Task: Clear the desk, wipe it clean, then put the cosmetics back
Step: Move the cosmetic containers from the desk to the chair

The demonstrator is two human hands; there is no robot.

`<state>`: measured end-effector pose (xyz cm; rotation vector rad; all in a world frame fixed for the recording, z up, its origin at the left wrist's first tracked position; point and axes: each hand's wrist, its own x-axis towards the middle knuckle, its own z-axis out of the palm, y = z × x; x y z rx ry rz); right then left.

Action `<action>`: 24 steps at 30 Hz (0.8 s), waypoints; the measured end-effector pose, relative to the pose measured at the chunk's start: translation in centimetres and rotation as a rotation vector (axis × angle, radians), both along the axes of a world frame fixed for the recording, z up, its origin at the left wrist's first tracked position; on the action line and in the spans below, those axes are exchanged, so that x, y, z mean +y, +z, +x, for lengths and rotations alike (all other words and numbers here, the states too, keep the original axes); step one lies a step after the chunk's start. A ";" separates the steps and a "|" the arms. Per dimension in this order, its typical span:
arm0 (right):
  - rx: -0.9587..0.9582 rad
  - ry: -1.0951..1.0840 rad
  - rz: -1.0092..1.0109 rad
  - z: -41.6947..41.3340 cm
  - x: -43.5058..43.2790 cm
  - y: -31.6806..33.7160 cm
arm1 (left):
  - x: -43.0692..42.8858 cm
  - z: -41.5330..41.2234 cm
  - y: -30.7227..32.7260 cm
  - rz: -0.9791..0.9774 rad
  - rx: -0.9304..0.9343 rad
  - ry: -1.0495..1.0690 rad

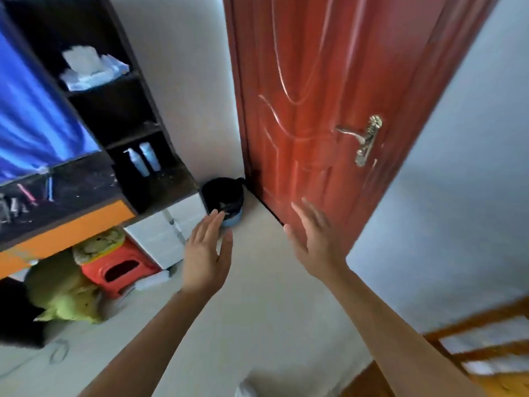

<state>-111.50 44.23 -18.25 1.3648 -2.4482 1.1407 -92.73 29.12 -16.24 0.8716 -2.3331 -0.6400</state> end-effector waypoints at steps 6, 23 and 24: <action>-0.005 0.246 0.061 3.9 -14.7 1.0 | -8.8 5.7 1.0 0.018 0.002 0.250; -0.075 0.464 0.198 -4.7 -44.5 -4.6 | -35.5 -1.5 -2.8 0.116 -0.134 0.468; -0.087 0.466 0.208 -5.9 -46.4 -4.8 | -37.2 -2.8 -3.0 0.141 -0.148 0.477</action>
